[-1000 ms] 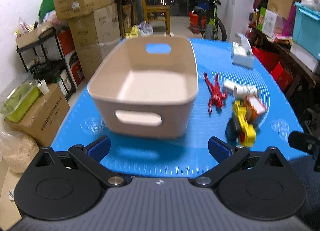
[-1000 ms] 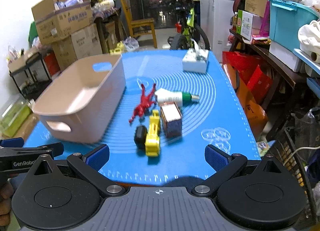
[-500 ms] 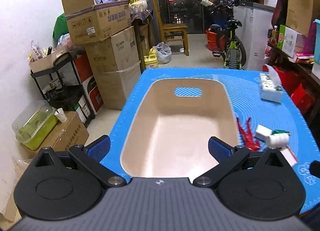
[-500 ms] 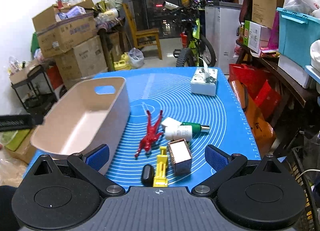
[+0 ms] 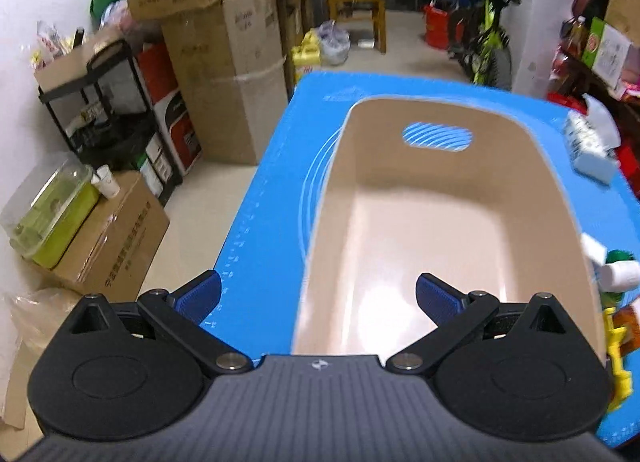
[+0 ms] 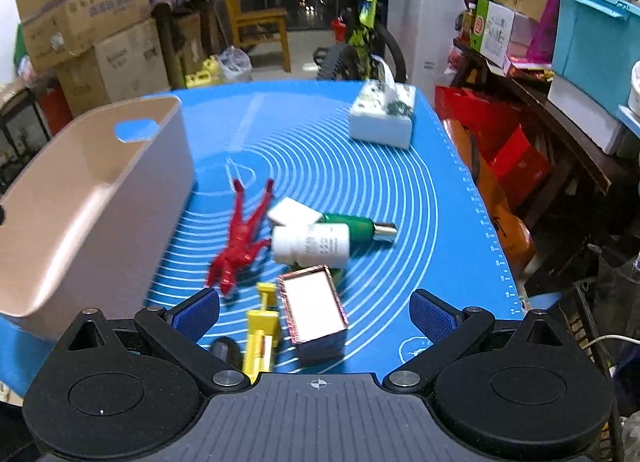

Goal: Organize rigid objects
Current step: 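Grasp the basket rim with the left tool while the right tool grasps the red-patterned box, then carry the red-patterned box into the basket with the right tool and release, then grasp the yellow toy tool with the right tool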

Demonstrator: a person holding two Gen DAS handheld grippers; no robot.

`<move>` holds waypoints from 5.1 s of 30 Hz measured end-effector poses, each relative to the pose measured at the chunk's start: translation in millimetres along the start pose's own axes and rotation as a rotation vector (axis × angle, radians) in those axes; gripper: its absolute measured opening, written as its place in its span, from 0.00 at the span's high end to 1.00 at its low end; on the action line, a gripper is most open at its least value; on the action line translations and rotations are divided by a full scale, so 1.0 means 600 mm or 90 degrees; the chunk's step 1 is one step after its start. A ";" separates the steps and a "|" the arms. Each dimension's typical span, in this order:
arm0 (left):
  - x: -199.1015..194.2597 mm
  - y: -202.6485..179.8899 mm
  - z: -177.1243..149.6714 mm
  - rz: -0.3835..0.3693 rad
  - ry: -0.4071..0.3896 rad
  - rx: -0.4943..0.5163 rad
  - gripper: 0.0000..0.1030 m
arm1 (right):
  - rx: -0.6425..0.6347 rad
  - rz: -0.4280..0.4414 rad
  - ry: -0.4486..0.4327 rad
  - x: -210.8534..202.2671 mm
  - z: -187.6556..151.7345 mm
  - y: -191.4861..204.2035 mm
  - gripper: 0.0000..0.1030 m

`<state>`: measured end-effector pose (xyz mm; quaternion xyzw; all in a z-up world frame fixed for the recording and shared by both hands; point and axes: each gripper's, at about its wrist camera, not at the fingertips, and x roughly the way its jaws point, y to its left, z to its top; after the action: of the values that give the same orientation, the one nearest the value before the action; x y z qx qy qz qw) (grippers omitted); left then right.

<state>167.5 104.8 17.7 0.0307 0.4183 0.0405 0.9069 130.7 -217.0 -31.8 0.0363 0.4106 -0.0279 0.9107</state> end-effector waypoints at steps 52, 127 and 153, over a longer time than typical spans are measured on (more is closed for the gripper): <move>0.064 0.015 -0.013 -0.053 0.116 0.033 0.92 | -0.075 0.160 -0.100 -0.037 0.174 0.101 0.57; 0.074 0.008 -0.015 -0.046 0.128 0.065 0.91 | -0.127 0.080 0.138 0.050 0.005 0.018 0.34; 0.072 0.007 -0.012 -0.044 0.129 0.070 0.91 | -0.222 0.113 0.137 0.074 -0.053 0.006 0.67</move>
<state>189.4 113.1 -19.3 0.0620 0.5104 -0.0106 0.8576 137.0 -211.4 -85.9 -0.0834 0.4993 0.1278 0.8529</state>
